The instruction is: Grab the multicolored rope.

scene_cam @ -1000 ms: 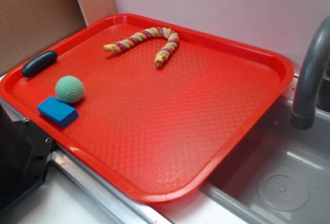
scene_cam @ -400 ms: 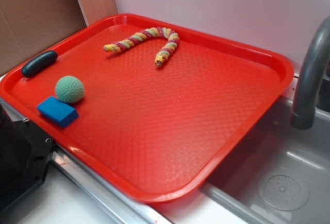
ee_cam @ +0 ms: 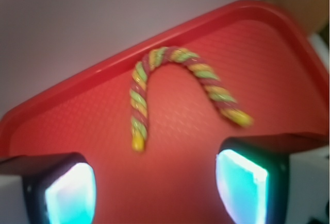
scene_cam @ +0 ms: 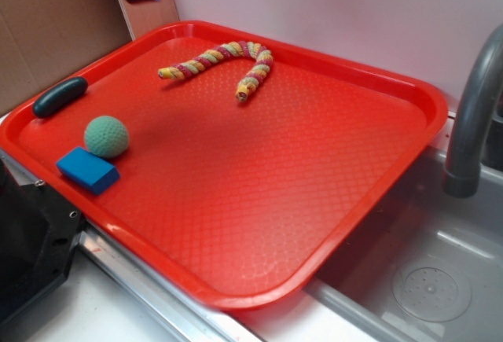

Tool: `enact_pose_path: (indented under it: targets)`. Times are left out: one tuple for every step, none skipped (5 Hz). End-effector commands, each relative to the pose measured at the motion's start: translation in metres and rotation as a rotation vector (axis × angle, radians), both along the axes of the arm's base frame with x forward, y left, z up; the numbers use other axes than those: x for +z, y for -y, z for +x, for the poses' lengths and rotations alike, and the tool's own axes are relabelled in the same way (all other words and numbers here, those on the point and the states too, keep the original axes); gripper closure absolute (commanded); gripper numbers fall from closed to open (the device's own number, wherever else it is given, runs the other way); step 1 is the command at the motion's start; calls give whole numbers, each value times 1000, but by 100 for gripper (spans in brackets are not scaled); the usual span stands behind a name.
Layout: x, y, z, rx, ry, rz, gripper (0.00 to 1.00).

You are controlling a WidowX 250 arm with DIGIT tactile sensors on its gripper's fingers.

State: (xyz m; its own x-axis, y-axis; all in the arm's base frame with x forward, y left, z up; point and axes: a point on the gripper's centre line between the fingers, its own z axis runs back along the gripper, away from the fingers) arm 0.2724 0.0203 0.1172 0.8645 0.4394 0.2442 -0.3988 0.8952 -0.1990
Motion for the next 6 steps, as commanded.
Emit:
enact_pose_path:
  targets:
    - [-48, 1, 43, 14, -59, -26, 0]
    - [-48, 1, 43, 14, -59, -26, 0]
    - [-48, 1, 43, 14, -59, -26, 0]
    - [-48, 1, 43, 14, -59, -26, 0]
    - [-78, 9, 54, -6, -76, -20, 0]
    - [-86, 12, 56, 13, -82, -10, 0]
